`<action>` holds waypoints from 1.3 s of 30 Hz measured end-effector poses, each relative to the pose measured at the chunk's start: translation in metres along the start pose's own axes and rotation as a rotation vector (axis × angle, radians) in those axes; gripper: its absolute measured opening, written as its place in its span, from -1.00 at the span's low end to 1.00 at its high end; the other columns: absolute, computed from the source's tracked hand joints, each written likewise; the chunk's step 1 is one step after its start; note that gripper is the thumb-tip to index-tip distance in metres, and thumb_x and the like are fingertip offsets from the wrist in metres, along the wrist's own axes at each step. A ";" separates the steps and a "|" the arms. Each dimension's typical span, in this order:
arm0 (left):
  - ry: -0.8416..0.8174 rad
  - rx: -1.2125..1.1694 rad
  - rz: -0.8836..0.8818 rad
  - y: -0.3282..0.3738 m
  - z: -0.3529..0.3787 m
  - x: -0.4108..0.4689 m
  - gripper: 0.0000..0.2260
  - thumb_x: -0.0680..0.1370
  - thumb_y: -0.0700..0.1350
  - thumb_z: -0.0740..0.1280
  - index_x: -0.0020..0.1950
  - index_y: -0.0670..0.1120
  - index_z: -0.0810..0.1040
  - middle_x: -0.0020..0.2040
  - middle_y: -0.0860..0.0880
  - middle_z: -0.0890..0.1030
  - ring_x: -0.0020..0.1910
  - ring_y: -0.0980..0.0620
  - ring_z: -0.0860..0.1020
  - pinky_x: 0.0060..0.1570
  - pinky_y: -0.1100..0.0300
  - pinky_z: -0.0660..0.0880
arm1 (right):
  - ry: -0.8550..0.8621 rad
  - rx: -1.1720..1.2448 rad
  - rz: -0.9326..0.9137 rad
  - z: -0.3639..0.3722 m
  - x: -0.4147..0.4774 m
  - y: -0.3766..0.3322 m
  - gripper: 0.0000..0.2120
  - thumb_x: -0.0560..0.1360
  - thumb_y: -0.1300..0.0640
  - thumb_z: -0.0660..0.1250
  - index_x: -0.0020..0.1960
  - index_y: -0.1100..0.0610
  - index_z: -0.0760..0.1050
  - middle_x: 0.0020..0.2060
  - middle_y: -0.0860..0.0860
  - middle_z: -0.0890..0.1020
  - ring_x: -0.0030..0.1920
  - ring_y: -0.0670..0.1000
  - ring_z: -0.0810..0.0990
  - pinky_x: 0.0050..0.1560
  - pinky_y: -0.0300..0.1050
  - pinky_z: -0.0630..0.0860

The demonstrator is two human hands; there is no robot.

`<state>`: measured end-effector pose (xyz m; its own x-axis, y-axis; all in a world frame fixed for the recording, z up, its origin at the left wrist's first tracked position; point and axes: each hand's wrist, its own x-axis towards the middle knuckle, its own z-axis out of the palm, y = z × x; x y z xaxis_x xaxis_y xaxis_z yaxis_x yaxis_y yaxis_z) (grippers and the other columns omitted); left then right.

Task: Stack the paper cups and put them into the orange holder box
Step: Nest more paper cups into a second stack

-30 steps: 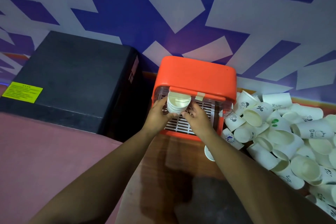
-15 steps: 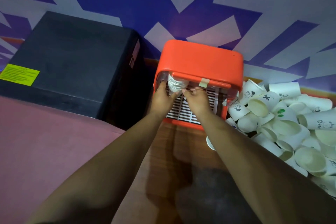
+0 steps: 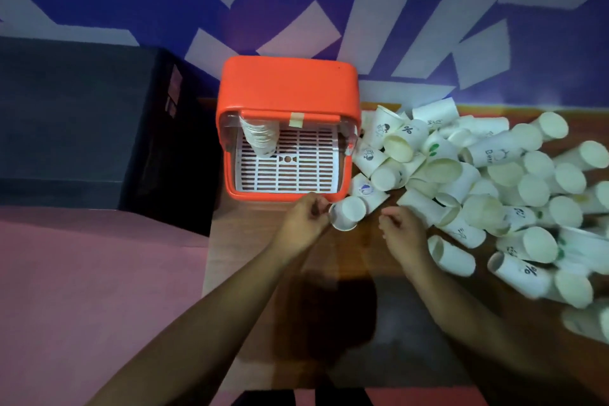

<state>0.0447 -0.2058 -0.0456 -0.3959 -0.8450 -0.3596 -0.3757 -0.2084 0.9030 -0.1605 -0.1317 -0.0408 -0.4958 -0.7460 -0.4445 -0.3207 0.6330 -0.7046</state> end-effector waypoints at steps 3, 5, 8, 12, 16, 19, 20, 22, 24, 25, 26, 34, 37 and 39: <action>-0.004 0.136 -0.103 -0.009 0.021 0.006 -0.77 0.48 0.05 0.45 0.09 0.05 0.55 0.03 0.03 0.69 0.04 -0.01 0.65 0.11 -0.06 0.58 | -0.080 0.110 0.102 0.006 0.005 0.003 -0.68 0.41 -0.20 0.26 0.11 -0.13 0.51 0.07 -0.01 0.64 0.09 0.06 0.62 0.21 0.19 0.54; -0.063 0.141 -0.127 -0.016 0.031 0.011 -0.63 0.50 0.10 0.41 0.29 0.12 0.52 0.17 0.07 0.68 0.16 0.02 0.63 0.21 -0.08 0.56 | -0.145 0.292 0.197 0.014 0.004 -0.003 -0.58 0.53 -0.20 0.23 0.32 -0.04 0.46 0.19 -0.03 0.60 0.12 0.02 0.62 0.24 0.14 0.54; -0.097 0.044 -0.176 -0.011 0.042 0.012 -0.61 0.54 0.05 0.34 0.38 0.09 0.55 0.25 0.08 0.65 0.25 0.07 0.59 0.33 0.02 0.49 | -0.232 0.460 0.273 0.019 -0.001 -0.010 -0.56 0.63 -0.15 0.16 0.44 0.00 0.37 0.26 0.00 0.57 0.17 0.11 0.62 0.27 0.15 0.51; -0.061 -0.261 -0.317 0.023 0.049 -0.011 -0.79 0.66 -0.09 0.25 0.15 -0.11 0.64 0.05 -0.04 0.65 0.09 -0.04 0.61 -0.01 0.15 0.55 | -0.222 0.488 0.298 0.013 -0.015 0.000 -0.58 0.58 -0.21 0.22 0.36 -0.06 0.43 0.21 -0.01 0.57 0.14 0.11 0.63 0.17 0.11 0.59; -0.125 -0.349 -0.404 0.016 0.057 -0.029 -0.78 0.66 0.06 0.27 0.06 -0.06 0.59 0.03 -0.08 0.65 0.08 -0.03 0.63 0.06 0.11 0.61 | -0.141 0.460 0.236 0.000 -0.034 0.015 -0.82 0.56 -0.12 0.31 0.10 -0.07 0.51 0.16 -0.01 0.57 0.14 0.02 0.61 -0.02 0.02 0.66; -0.083 -0.430 -0.438 0.006 0.071 -0.032 -0.65 0.57 0.08 0.42 0.10 -0.21 0.56 0.07 -0.18 0.66 0.07 -0.07 0.66 0.04 0.05 0.63 | -0.125 0.403 0.158 -0.007 -0.049 0.021 -0.86 0.54 -0.07 0.36 0.03 -0.03 0.52 0.11 0.00 0.60 0.10 -0.02 0.62 -0.05 0.00 0.67; -0.072 -0.447 -0.454 0.003 0.074 -0.034 -0.58 0.50 0.10 0.48 0.10 -0.24 0.56 0.08 -0.19 0.68 0.09 -0.12 0.68 0.09 -0.03 0.63 | -0.127 0.386 0.136 -0.008 -0.055 0.021 -0.87 0.54 -0.05 0.36 0.02 -0.03 0.53 0.09 -0.01 0.62 0.09 -0.02 0.62 -0.04 0.00 0.67; -0.095 -0.463 -0.486 0.001 0.079 -0.038 -0.37 0.33 0.20 0.55 0.17 -0.24 0.58 0.11 -0.22 0.70 0.11 -0.18 0.68 0.14 -0.16 0.61 | -0.130 0.318 0.104 -0.010 -0.061 0.026 -0.88 0.54 -0.04 0.36 0.02 -0.03 0.56 0.05 -0.04 0.64 0.07 -0.03 0.63 0.00 0.05 0.67; -0.136 -0.473 -0.505 -0.001 0.079 -0.043 -0.22 0.22 0.23 0.59 0.28 -0.18 0.52 0.18 -0.20 0.67 0.10 -0.14 0.69 -0.03 -0.06 0.66 | -0.125 0.262 0.080 -0.014 -0.065 0.027 -0.87 0.53 -0.05 0.37 0.02 -0.03 0.59 0.01 -0.07 0.66 0.03 -0.05 0.64 0.04 0.08 0.65; -0.155 -0.459 -0.498 -0.001 0.078 -0.045 -0.20 0.21 0.22 0.62 0.31 -0.13 0.48 0.24 -0.18 0.64 0.11 -0.11 0.69 -0.06 -0.03 0.66 | -0.112 0.242 0.070 -0.016 -0.066 0.028 -0.85 0.51 -0.06 0.38 0.02 -0.03 0.60 0.00 -0.08 0.66 0.01 -0.06 0.65 0.05 0.06 0.64; -0.176 -0.429 -0.481 0.000 0.076 -0.047 -0.21 0.22 0.19 0.64 0.32 -0.09 0.46 0.28 -0.15 0.61 0.14 -0.11 0.68 0.00 -0.06 0.66 | -0.094 0.222 0.062 -0.020 -0.068 0.028 -0.83 0.50 -0.06 0.39 0.01 -0.01 0.60 -0.02 -0.08 0.67 -0.01 -0.08 0.65 0.03 0.00 0.64; -0.229 -0.298 -0.363 0.010 0.070 -0.056 -0.28 0.20 0.02 0.65 0.31 0.09 0.45 0.26 -0.09 0.61 0.24 -0.11 0.60 0.28 -0.17 0.54 | -0.049 0.238 0.056 -0.052 -0.078 0.024 -0.50 0.37 -0.26 0.19 0.06 0.07 0.59 -0.10 -0.01 0.70 -0.07 -0.01 0.69 0.06 0.09 0.62; -0.204 -0.309 -0.365 0.010 0.067 -0.061 -0.23 0.16 0.00 0.66 0.33 0.06 0.48 0.27 -0.10 0.62 0.22 -0.09 0.62 0.15 -0.08 0.62 | -0.069 0.352 0.079 -0.064 -0.083 0.018 -0.75 0.52 0.00 0.23 0.07 0.08 0.60 -0.04 0.01 0.69 0.00 0.00 0.69 0.14 0.04 0.60; -0.206 -0.310 -0.357 0.014 0.063 -0.068 -0.24 0.19 -0.05 0.63 0.36 0.03 0.47 0.26 -0.11 0.62 0.16 -0.08 0.64 -0.08 0.07 0.62 | -0.108 0.371 0.053 -0.072 -0.087 0.018 -0.80 0.54 0.02 0.30 0.07 0.08 0.60 -0.02 0.01 0.69 0.00 -0.03 0.69 0.15 0.01 0.60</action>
<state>0.0136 -0.1208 -0.0233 -0.4571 -0.5859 -0.6692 -0.2638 -0.6292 0.7311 -0.1815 -0.0406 0.0250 -0.4099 -0.7441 -0.5275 0.0261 0.5685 -0.8223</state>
